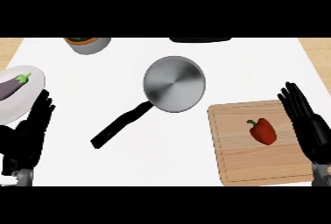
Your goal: Pick the bell pepper from the cutting board and place it in the pan
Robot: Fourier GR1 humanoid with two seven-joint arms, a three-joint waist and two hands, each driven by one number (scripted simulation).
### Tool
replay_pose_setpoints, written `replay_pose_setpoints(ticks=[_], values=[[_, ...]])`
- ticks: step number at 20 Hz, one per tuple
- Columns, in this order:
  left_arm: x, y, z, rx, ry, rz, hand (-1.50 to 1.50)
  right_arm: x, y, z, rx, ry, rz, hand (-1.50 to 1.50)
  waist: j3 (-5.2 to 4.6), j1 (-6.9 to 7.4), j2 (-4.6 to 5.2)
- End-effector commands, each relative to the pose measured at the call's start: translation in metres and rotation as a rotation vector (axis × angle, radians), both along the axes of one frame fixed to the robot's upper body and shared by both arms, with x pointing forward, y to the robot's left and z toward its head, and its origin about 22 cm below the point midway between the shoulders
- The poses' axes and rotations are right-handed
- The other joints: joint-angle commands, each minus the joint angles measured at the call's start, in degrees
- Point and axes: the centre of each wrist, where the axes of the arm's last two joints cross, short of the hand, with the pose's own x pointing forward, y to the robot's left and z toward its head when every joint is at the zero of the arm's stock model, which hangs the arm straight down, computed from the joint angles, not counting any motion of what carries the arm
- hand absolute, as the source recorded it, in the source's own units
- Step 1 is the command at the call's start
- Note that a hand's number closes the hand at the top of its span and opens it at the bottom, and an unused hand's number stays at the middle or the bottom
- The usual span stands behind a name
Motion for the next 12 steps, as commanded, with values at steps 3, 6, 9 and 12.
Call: replay_pose_setpoints(ticks=[3, 6, 9, 12], values=[[-0.001, 0.005, -0.006, 0.089, 0.017, -0.100, 0.00, 0.042, 0.014, 0.016, 0.074, -0.005, 0.056, -1.50, -1.24, 2.02, -1.49], [0.003, -0.004, -0.028, 0.168, 0.020, -0.156, 0.00, 0.078, 0.001, 0.059, 0.110, -0.026, 0.142, -1.50, -1.25, 2.21, -1.23], [-0.010, -0.004, -0.026, 0.126, 0.083, -0.162, 0.00, 0.034, -0.073, 0.017, -0.106, 0.162, -0.413, -1.50, -1.29, 0.66, -1.28], [-0.018, -0.022, -0.046, 0.112, 0.084, -0.157, 0.00, 0.007, -0.093, 0.021, -0.192, 0.269, -0.321, -1.50, -1.31, 0.33, -1.72]])
